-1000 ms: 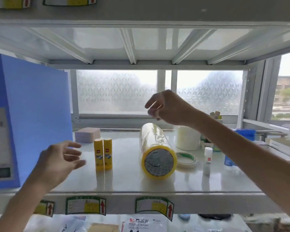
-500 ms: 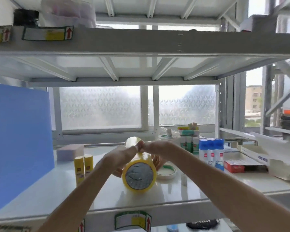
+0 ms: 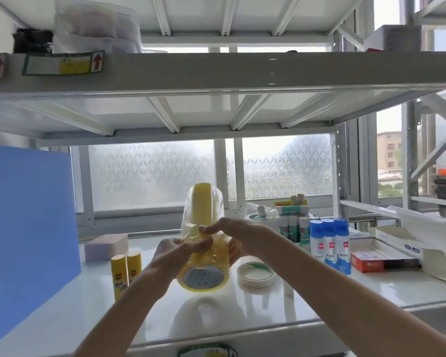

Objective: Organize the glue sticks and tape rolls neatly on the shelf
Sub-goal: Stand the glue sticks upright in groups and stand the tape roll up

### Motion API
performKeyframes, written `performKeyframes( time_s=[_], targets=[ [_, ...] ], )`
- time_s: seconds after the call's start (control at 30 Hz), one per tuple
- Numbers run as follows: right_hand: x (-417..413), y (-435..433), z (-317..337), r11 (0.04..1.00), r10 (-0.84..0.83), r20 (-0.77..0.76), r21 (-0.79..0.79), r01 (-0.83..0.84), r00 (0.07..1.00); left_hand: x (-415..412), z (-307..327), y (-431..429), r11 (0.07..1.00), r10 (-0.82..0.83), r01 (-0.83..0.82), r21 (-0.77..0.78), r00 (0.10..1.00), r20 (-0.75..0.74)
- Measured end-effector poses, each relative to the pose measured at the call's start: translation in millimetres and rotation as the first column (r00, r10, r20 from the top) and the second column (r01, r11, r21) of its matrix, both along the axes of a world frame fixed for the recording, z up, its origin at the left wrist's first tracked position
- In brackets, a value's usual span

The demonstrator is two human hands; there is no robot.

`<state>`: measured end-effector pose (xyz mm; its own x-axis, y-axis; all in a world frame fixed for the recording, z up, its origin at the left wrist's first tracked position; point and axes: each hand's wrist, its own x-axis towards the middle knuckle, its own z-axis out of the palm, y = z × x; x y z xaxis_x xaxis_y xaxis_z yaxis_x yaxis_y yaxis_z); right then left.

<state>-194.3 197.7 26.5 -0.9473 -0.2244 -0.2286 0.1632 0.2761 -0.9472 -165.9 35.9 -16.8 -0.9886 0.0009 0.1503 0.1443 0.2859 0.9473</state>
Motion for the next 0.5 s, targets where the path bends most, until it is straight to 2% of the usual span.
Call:
performKeyframes(
  time_s=[0.07, 0.17, 0.27, 0.37, 0.5],
  targets=[
    [-5, -1, 2, 0.999, 0.02, -0.068, -0.047, -0.024, 0.997, -8, 1, 3, 0.998, 0.042, -0.04, 0.043, 0.998, -0.055],
    [-21, -2, 1, 0.993, -0.063, -0.182, -0.111, 0.043, 0.981, -20, 2, 11, 0.988, 0.094, -0.082, 0.129, 0.991, -0.094],
    [-39, -6, -2, 0.991, -0.119, -0.253, -0.095, 0.097, 0.96, -33, -2, 20, 0.974, 0.107, -0.082, 0.209, 0.988, -0.111],
    [-54, -10, -14, 0.985, -0.157, -0.333, 0.019, 0.173, 0.93, -49, -19, 27, 0.978, 0.135, -0.114, 0.172, 0.985, -0.112],
    [-61, -7, -24, 0.978, -0.187, -0.393, 0.012, 0.208, 0.901, -67, -35, 36, 0.977, 0.194, -0.179, 0.112, 0.971, -0.141]
  ],
)
